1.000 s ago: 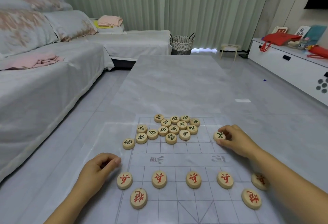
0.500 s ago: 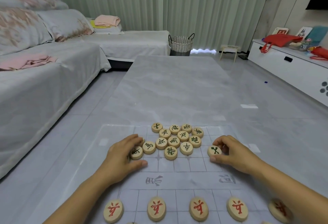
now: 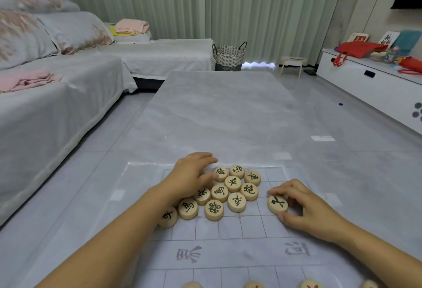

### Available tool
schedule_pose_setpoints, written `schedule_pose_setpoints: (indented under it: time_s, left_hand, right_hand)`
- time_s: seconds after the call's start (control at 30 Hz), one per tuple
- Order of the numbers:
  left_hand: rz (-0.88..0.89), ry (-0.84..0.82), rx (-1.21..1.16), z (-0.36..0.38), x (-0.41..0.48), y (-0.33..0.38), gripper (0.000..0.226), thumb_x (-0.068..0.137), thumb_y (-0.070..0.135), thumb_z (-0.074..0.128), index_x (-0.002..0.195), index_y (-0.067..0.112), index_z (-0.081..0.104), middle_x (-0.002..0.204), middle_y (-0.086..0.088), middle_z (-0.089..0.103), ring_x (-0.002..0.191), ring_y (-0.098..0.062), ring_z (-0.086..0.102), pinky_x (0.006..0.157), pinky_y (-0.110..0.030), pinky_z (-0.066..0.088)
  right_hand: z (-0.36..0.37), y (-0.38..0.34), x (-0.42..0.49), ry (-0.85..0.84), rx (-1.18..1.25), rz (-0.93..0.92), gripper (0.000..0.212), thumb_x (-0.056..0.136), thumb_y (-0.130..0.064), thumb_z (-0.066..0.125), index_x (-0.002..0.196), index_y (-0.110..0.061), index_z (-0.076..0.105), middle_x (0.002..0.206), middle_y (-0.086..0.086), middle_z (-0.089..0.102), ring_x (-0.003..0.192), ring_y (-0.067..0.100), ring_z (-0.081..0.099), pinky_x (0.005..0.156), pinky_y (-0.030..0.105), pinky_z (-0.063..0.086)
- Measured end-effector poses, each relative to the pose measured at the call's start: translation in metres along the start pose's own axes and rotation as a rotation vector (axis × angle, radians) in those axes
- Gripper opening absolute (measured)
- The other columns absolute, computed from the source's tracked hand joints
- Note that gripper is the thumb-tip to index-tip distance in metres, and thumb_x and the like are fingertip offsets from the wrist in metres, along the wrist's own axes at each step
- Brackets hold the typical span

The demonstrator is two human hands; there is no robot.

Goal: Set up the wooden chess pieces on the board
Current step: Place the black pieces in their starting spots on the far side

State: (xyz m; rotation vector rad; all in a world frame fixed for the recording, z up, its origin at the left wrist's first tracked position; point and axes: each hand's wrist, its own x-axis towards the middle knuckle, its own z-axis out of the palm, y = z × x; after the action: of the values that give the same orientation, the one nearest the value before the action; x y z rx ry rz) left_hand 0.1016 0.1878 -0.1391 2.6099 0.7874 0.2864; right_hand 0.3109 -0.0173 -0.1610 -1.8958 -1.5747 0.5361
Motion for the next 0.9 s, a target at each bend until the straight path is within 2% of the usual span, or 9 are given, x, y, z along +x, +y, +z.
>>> schedule_pose_setpoints:
  time_s: [0.1, 0.23, 0.33, 0.4, 0.47, 0.67, 0.77, 0.83, 0.9]
  left_hand:
    - [0.01, -0.102, 0.067, 0.011, 0.017, 0.009, 0.045, 0.095, 0.036, 0.044, 0.137, 0.024, 0.04, 0.15, 0.003, 0.034, 0.139, -0.015, 0.025, 0.114, -0.037, 0.019]
    - [0.064, -0.142, 0.014, 0.018, 0.006, 0.007, 0.04, 0.097, 0.032, 0.038, 0.138, 0.03, 0.038, 0.149, 0.007, 0.035, 0.139, -0.01, 0.024, 0.114, -0.032, 0.013]
    - [0.08, -0.227, -0.162, 0.014, -0.008, 0.006, 0.036, 0.097, 0.031, 0.04, 0.132, 0.032, 0.047, 0.138, 0.005, 0.05, 0.128, -0.012, 0.043, 0.11, -0.031, 0.031]
    - [-0.014, -0.189, -0.333, 0.006, -0.013, 0.009, 0.031, 0.096, 0.03, 0.044, 0.125, 0.035, 0.052, 0.125, 0.004, 0.06, 0.111, -0.012, 0.055, 0.096, -0.024, 0.044]
    - [-0.039, -0.093, -0.373, 0.001, -0.008, 0.011, 0.03, 0.096, 0.026, 0.045, 0.124, 0.031, 0.053, 0.127, 0.005, 0.058, 0.106, -0.006, 0.053, 0.088, -0.016, 0.041]
    - [0.045, -0.21, -0.197, 0.017, 0.021, 0.037, 0.044, 0.098, 0.02, 0.04, 0.141, 0.021, 0.033, 0.149, 0.003, 0.033, 0.133, -0.014, 0.036, 0.106, -0.021, 0.027]
    - [0.066, -0.179, -0.16, 0.018, 0.029, 0.046, 0.042, 0.095, 0.018, 0.047, 0.137, 0.017, 0.041, 0.142, -0.002, 0.043, 0.128, -0.017, 0.042, 0.101, -0.02, 0.032]
    - [0.047, -0.229, -0.279, 0.016, 0.029, 0.049, 0.043, 0.092, 0.009, 0.051, 0.133, 0.018, 0.045, 0.132, -0.001, 0.053, 0.121, -0.015, 0.049, 0.095, -0.018, 0.037]
    - [0.035, -0.325, -0.437, 0.013, 0.024, 0.051, 0.046, 0.091, 0.004, 0.05, 0.133, 0.021, 0.045, 0.122, 0.003, 0.061, 0.111, -0.016, 0.056, 0.094, -0.027, 0.043]
  right_hand:
    - [0.001, 0.0, -0.002, 0.03, 0.012, 0.01, 0.047, 0.074, -0.027, 0.075, 0.109, -0.044, 0.049, 0.103, -0.017, 0.049, 0.095, 0.005, 0.048, 0.079, 0.009, 0.04]
    - [0.002, -0.001, 0.0, 0.053, -0.01, -0.006, 0.039, 0.073, -0.032, 0.076, 0.102, -0.042, 0.052, 0.104, -0.023, 0.047, 0.094, 0.005, 0.048, 0.077, 0.009, 0.04]
    - [0.001, 0.001, 0.001, 0.039, 0.003, -0.018, 0.037, 0.072, -0.028, 0.077, 0.099, -0.041, 0.056, 0.106, -0.021, 0.047, 0.093, 0.007, 0.05, 0.076, 0.01, 0.04]
    - [0.0, 0.002, 0.0, 0.03, 0.011, -0.014, 0.037, 0.069, -0.033, 0.077, 0.099, -0.041, 0.057, 0.106, -0.02, 0.049, 0.092, 0.008, 0.051, 0.076, 0.012, 0.041]
    - [0.0, 0.001, 0.001, 0.034, 0.023, -0.01, 0.039, 0.065, -0.042, 0.075, 0.099, -0.042, 0.056, 0.106, -0.019, 0.05, 0.092, 0.008, 0.051, 0.076, 0.013, 0.042]
    - [0.0, 0.0, 0.0, 0.053, 0.027, 0.014, 0.041, 0.072, -0.024, 0.077, 0.102, -0.037, 0.053, 0.099, -0.015, 0.053, 0.091, 0.005, 0.048, 0.075, 0.009, 0.041]
    - [0.0, 0.0, 0.0, 0.046, 0.026, 0.016, 0.041, 0.072, -0.023, 0.077, 0.102, -0.037, 0.053, 0.099, -0.015, 0.053, 0.09, 0.002, 0.048, 0.075, 0.009, 0.041]
    - [-0.001, 0.0, 0.0, 0.042, 0.034, 0.019, 0.042, 0.072, -0.021, 0.076, 0.102, -0.037, 0.053, 0.099, -0.016, 0.052, 0.089, 0.002, 0.049, 0.075, 0.008, 0.041]
    - [-0.001, 0.0, -0.001, 0.044, 0.042, 0.02, 0.042, 0.072, -0.019, 0.076, 0.102, -0.037, 0.053, 0.099, -0.016, 0.052, 0.089, 0.002, 0.049, 0.075, 0.008, 0.04]
